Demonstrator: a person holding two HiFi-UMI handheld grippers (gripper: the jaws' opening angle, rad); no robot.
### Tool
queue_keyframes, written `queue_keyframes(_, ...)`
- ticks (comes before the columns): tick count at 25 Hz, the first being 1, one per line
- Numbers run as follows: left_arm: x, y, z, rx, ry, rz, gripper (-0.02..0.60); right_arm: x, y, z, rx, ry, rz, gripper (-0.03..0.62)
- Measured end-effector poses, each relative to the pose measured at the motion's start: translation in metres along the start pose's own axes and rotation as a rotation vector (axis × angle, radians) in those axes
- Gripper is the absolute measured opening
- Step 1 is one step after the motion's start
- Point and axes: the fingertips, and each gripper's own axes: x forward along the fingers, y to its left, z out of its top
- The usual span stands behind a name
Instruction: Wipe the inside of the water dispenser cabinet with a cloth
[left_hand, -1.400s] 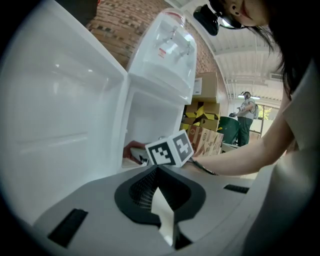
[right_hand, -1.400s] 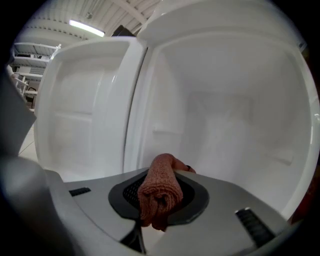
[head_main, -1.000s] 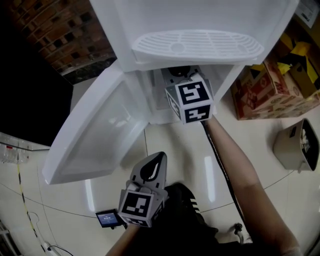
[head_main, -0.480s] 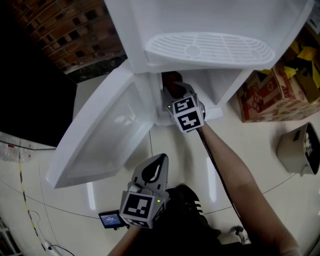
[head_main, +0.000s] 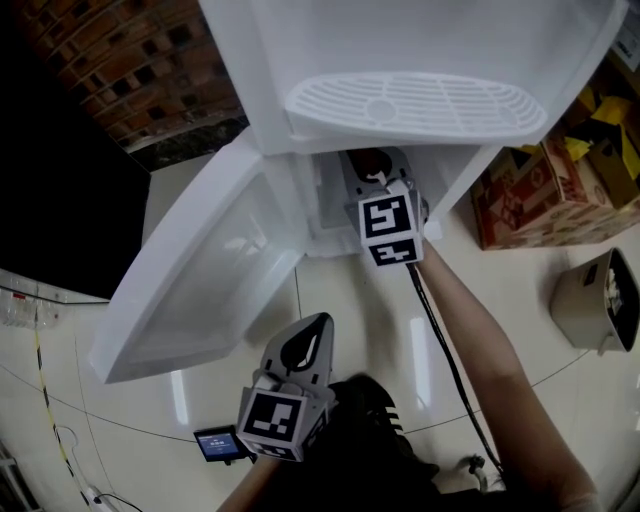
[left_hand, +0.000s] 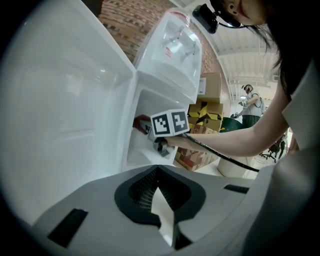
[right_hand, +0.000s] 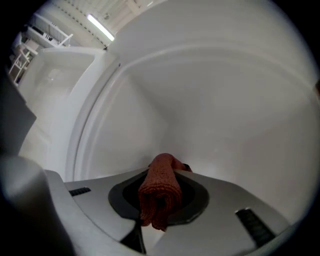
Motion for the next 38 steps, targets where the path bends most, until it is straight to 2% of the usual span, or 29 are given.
queue_keyframes(3,0.001,-0.002,0.000,0.001,0.006,-0.001,-0.020,0.003,-0.027,0.043,0.007,-0.096,-0.050,0.084)
queue_keyframes(6,0.001,-0.002,-0.002,0.006,0.007,-0.005,-0.020,0.020,-0.034,0.038,-0.006,-0.044,-0.031,0.084)
queue_keyframes(9,0.001,0.000,0.000,0.001,0.008,0.002,-0.020,0.030,-0.025,0.009,-0.023,0.048,0.004,0.086)
queue_keyframes(15,-0.001,0.002,0.001,-0.003,0.009,0.009,-0.020,0.020,0.013,-0.105,0.003,0.304,0.074,0.084)
queue_keyframes(18,-0.002,0.002,0.001,-0.005,0.010,0.011,-0.020,0.006,0.017,-0.137,0.008,0.384,0.073,0.084)
queue_keyframes(21,-0.002,0.004,0.001,-0.008,0.011,0.016,-0.020,0.004,0.005,-0.126,0.018,0.344,0.027,0.084)
queue_keyframes(23,-0.002,0.004,0.000,-0.006,0.005,0.011,-0.020,-0.005,-0.014,-0.091,0.009,0.251,-0.056,0.084)
queue_keyframes(26,-0.001,0.002,-0.001,-0.005,0.003,0.003,-0.020,-0.025,-0.049,-0.023,0.010,0.054,-0.205,0.084)
queue_keyframes(29,0.001,-0.001,0.002,-0.005,0.005,0.004,-0.020,-0.027,-0.070,0.018,0.034,-0.042,-0.267,0.084)
queue_keyframes(31,0.001,-0.004,0.001,-0.001,0.008,0.000,-0.020,-0.021,-0.080,0.022,0.069,-0.037,-0.284,0.085)
queue_keyframes(33,0.000,-0.004,0.001,-0.002,0.010,0.000,-0.020,-0.013,-0.089,0.011,0.098,0.011,-0.297,0.084)
queue_keyframes(38,-0.002,0.001,0.000,-0.007,0.014,0.012,-0.020,0.001,-0.079,-0.050,0.049,0.191,-0.257,0.084)
